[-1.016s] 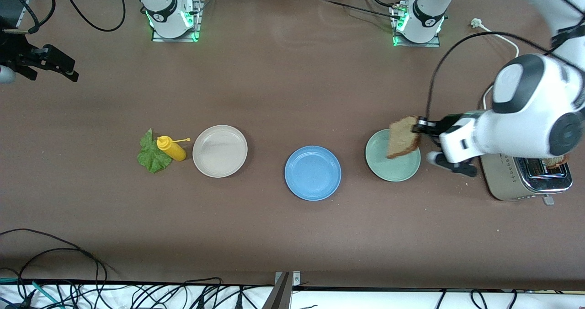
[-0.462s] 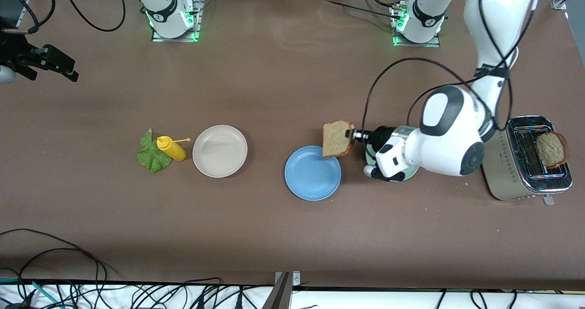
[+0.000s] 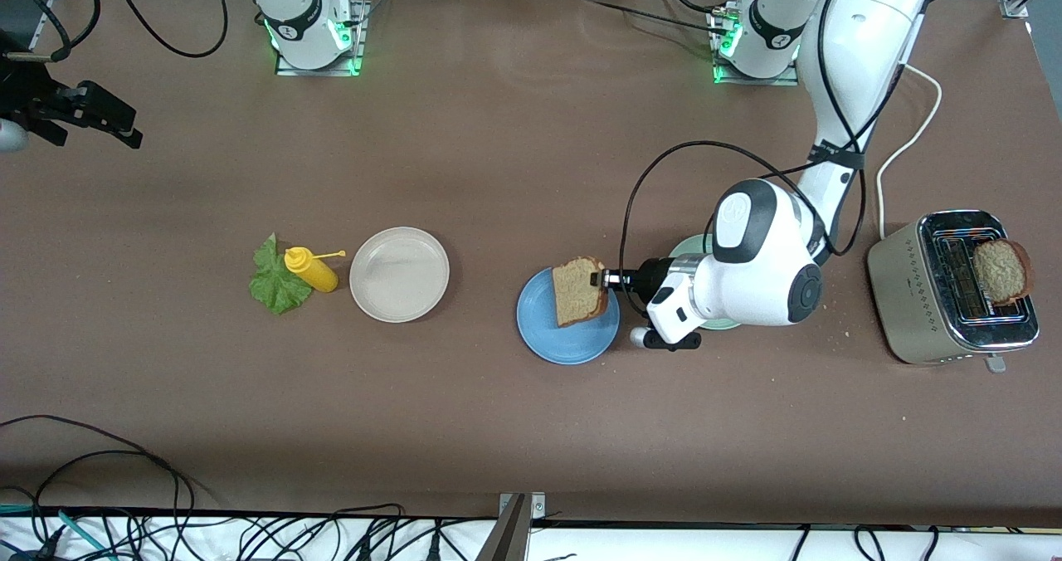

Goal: Make sandwich in blue plate with both arms
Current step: 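Carry the bread slice with the left gripper over the blue plate, then lower the bread onto the blue plate and open the left gripper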

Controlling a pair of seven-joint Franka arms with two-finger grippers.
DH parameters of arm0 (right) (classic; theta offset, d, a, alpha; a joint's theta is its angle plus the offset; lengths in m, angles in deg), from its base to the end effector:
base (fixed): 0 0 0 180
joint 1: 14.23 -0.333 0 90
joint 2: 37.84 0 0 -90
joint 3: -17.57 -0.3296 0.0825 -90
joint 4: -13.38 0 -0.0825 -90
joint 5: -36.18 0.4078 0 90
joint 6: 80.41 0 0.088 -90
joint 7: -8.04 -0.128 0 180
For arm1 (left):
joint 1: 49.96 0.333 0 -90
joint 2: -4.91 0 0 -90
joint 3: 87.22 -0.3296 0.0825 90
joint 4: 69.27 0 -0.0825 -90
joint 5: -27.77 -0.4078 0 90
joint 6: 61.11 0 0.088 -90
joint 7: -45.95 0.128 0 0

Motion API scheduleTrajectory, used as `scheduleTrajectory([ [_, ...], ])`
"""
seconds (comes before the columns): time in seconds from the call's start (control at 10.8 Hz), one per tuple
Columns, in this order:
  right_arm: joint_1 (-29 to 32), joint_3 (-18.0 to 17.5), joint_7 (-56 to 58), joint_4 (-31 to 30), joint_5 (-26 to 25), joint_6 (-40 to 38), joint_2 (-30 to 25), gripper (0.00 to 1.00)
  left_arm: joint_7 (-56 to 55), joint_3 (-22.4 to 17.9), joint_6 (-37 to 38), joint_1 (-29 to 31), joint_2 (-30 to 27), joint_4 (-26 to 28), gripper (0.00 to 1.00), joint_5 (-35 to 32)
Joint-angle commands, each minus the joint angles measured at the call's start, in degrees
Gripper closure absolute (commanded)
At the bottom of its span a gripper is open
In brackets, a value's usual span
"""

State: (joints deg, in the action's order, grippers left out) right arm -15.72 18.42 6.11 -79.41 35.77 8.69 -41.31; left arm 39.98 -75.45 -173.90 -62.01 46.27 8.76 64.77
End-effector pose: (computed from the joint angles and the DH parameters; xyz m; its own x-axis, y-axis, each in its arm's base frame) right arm 0.5567 0.0050 0.6260 0.9997 -0.0226 -0.0036 -0.0226 -0.9997 0.0064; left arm 0.6868 -0.3236 0.2903 0.9614 -0.0665 -0.2671 0.1139 -0.7874 0.6058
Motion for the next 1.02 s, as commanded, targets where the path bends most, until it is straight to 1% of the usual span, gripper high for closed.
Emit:
scheduleTrajectory([
  [0.0,0.09,0.2,0.26,0.86,0.67,-0.95,0.04,0.0,-0.18,-1.22,-4.26,-2.88,2.14,-1.92,1.0,2.73],
  [0.28,0.09,0.2,0.26,0.86,0.67,-0.95,0.04,0.0,-0.18,-1.22,-8.58,-4.73,3.99,-1.92,1.0,2.73],
  [0.65,0.09,0.29,0.26,0.78,0.67,-1.04,0.04,0.0,0.0,-1.22,-8.58,-4.82,4.43,-1.65,1.0,2.55],
  [0.83,0.09,0.29,0.26,0.78,0.67,-1.04,0.04,0.0,0.69,-1.22,-8.58,-4.21,4.61,-1.48,0.68,2.46],
  [0.92,0.17,0.29,0.26,0.69,0.67,-1.12,0.04,0.0,1.04,-1.22,-8.58,-3.95,4.61,-1.39,0.01,2.11],
])
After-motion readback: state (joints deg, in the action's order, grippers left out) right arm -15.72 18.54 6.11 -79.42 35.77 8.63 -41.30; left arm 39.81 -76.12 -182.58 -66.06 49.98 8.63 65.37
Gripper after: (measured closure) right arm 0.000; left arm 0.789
